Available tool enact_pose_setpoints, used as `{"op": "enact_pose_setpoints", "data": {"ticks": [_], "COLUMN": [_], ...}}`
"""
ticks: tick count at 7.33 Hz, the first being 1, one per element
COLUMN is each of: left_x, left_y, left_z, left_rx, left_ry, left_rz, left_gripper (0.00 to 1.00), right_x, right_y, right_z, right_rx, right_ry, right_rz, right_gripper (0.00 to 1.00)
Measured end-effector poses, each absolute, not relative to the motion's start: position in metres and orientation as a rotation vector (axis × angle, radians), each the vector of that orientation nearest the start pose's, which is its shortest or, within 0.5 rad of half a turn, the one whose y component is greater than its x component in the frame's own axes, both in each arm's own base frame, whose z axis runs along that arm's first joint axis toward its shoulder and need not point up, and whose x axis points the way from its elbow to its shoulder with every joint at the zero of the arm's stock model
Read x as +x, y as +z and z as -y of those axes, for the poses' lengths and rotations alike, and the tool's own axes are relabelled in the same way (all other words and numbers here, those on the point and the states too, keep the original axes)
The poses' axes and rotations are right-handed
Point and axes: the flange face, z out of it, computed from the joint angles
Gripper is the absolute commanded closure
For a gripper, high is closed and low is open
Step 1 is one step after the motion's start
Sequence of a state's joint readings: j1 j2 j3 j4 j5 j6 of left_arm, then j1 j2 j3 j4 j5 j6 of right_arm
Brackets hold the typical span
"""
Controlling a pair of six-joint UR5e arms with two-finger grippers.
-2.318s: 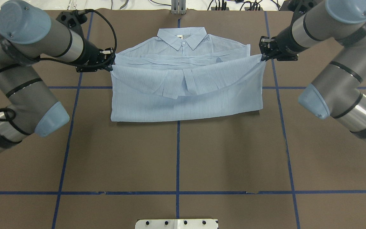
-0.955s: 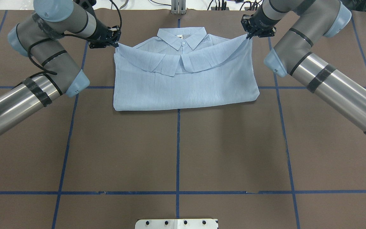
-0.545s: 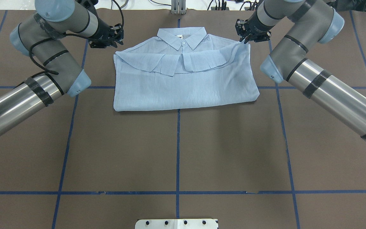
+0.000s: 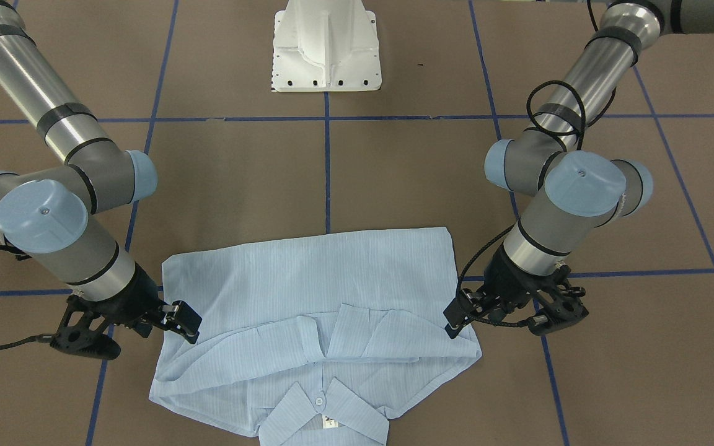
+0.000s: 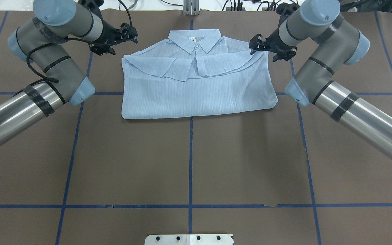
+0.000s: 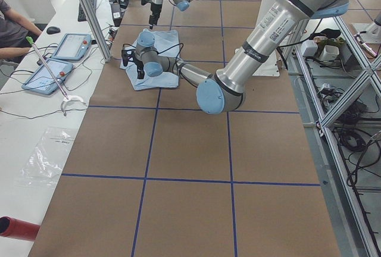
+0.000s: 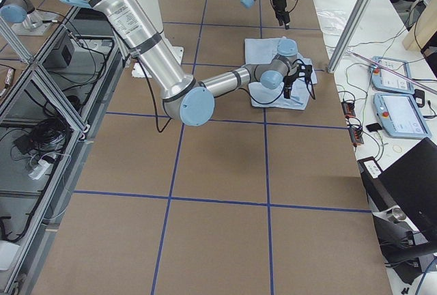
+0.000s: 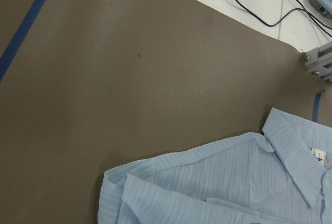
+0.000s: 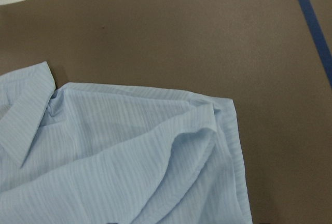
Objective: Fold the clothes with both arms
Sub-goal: 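Release the hem at the collar and raise both grippers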
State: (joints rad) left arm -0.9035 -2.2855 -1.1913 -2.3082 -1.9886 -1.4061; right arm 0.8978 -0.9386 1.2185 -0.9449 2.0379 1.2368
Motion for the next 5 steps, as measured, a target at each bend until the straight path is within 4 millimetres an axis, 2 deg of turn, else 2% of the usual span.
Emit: {"op": "enact_pose_setpoints", "data": {"ticks": [2,4,5], "left_x": [0.403,0.4,0.4], "left_y": [0.311,0.311,0.312], "left_z": [0.66,0.657,0.656], "left_rx": [0.219,0.22,0.219], "left_ry": [-0.432,-0.43,-0.429], "left_rz": [-1.117,-1.121,-1.121], "left_gripper": [0.0,0.0,0.0], "right_x": [-0.405,-0.398,-0.399], "right_y": [0.401,0.42,0.428], "right_z": [0.605,0.581,0.57], "right_rx": [0.148,0.126,0.112], "right_ry": [0.273,0.259,0.25], "right_rz": [0.987,0.982,0.979], "right_gripper": [0.01,0.02,0.16]}}
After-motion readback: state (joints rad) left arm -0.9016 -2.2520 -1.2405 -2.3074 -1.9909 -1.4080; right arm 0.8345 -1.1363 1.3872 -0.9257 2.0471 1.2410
